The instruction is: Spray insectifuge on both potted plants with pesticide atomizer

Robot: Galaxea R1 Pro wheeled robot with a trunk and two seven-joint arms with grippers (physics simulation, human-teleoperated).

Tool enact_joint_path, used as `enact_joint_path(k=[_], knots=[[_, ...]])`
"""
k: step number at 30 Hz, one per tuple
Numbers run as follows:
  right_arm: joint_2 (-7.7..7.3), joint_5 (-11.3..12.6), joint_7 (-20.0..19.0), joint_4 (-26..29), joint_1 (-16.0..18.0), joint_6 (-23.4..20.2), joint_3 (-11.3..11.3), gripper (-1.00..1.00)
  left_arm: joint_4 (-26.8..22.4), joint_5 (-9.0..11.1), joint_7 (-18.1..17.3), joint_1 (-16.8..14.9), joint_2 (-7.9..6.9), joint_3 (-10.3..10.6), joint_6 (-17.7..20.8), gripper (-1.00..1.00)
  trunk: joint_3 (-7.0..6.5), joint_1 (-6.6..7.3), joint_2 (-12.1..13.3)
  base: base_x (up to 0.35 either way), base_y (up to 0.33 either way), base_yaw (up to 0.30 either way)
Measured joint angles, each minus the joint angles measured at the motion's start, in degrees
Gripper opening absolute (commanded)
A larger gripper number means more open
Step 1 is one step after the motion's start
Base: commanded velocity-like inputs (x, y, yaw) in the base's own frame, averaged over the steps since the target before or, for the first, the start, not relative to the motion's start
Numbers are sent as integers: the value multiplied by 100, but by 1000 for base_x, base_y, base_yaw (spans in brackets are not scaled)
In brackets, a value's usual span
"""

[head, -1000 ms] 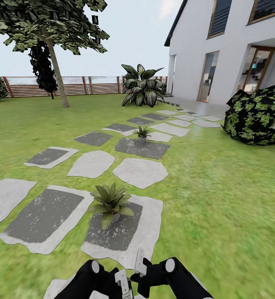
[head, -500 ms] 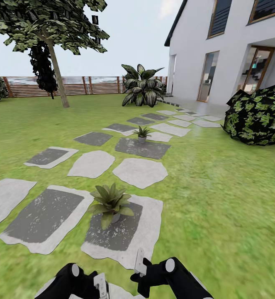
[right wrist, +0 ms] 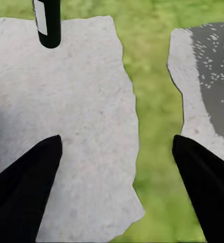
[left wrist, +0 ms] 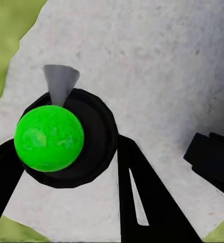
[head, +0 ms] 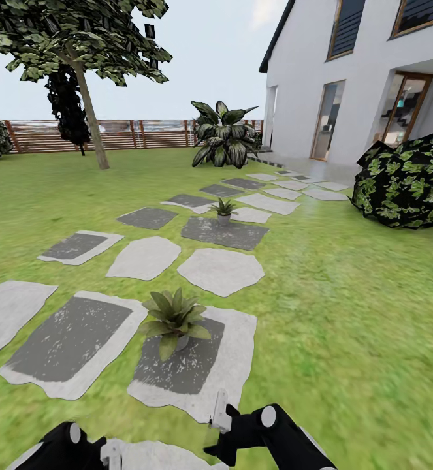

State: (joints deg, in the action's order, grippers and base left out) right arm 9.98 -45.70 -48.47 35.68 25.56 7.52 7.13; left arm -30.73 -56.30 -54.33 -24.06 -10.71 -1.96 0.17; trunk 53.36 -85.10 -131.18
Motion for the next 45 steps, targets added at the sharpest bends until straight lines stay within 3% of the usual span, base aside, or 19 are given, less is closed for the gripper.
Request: enact_joint_path(k=[5,7,10,12,14,17,18,20,21,22,24,28,30,32,35,37,42,45], knots=[[0,2,42,3,0,4,-8,100,155,25,198,-1,-33,-34,22,-100,0,0,0,0,0,0],[0,8,228,0,-2,9,-31,100,170,150,473,0,-18,-250,33,-100,0,0,0,0,0,0],[-218,11,695,-149,-17,11,-291,100,217,374,932,1,20,-929,56,-100,0,0,0,0,0,0],[-280,13,901,-407,-26,17,-630,100,288,422,1092,-2,31,-1252,64,-100,0,0,0,0,0,0],[-317,11,1407,-758,-31,19,-1326,100,339,451,1232,-3,51,-1605,71,-100,0,0,0,0,0,0],[-365,6,2130,-1122,-35,28,-2056,100,360,466,1343,-1,81,-1928,78,-100,0,0,0,0,0,0],[-459,3,2569,-1365,-41,52,-2338,100,365,472,1373,-4,111,-2054,87,-100,0,0,0,0,0,0],[-543,10,2874,-1524,-43,103,-2478,100,365,471,1386,-5,132,-2112,107,-100,0,0,0,0,0,0],[-619,0,3359,-1709,-46,292,-2633,100,366,498,1395,-21,160,-2153,286,-100,0,0,0,0,0,0],[-640,-1,3581,-1758,-50,368,-2712,100,362,548,1397,-28,167,-2163,398,-100,0,0,0,0,0,0],[-697,-10,4251,-1825,-100,522,-3026,100,315,816,1398,-46,175,-2163,713,-100,0,0,0,0,0,0],[-720,14,4708,-1842,-172,655,-3286,100,281,1043,1399,-75,177,-2159,864,-100,0,0,0,0,0,0],[-734,51,4826,-1840,-186,690,-3436,100,269,1109,1401,-91,179,-2159,962,-100,0,0,0,0,0,0],[-825,222,4887,-1836,-193,709,-3733,100,264,1158,1429,-99,198,-2158,1241,-100,0,0,0,0,0,0],[-988,684,4902,-1827,-196,706,-4042,100,255,1193,1460,-111,218,-2145,1629,-100,0,0,0,0,0,0],[-1038,940,4891,-1821,-197,704,-4105,100,253,1199,1565,-125,260,-2148,1714,-100,0,0,0,0,0,0],[-1051,1037,4885,-1828,-198,712,-4121,100,261,1209,2156,-91,497,-2151,1742,-100,0,0,0,0,0,0],[-1036,1052,4895,-1832,-198,710,-4125,100,298,1250,2321,-54,616,-2158,1739,-100,0,1,0,84,0,0]])
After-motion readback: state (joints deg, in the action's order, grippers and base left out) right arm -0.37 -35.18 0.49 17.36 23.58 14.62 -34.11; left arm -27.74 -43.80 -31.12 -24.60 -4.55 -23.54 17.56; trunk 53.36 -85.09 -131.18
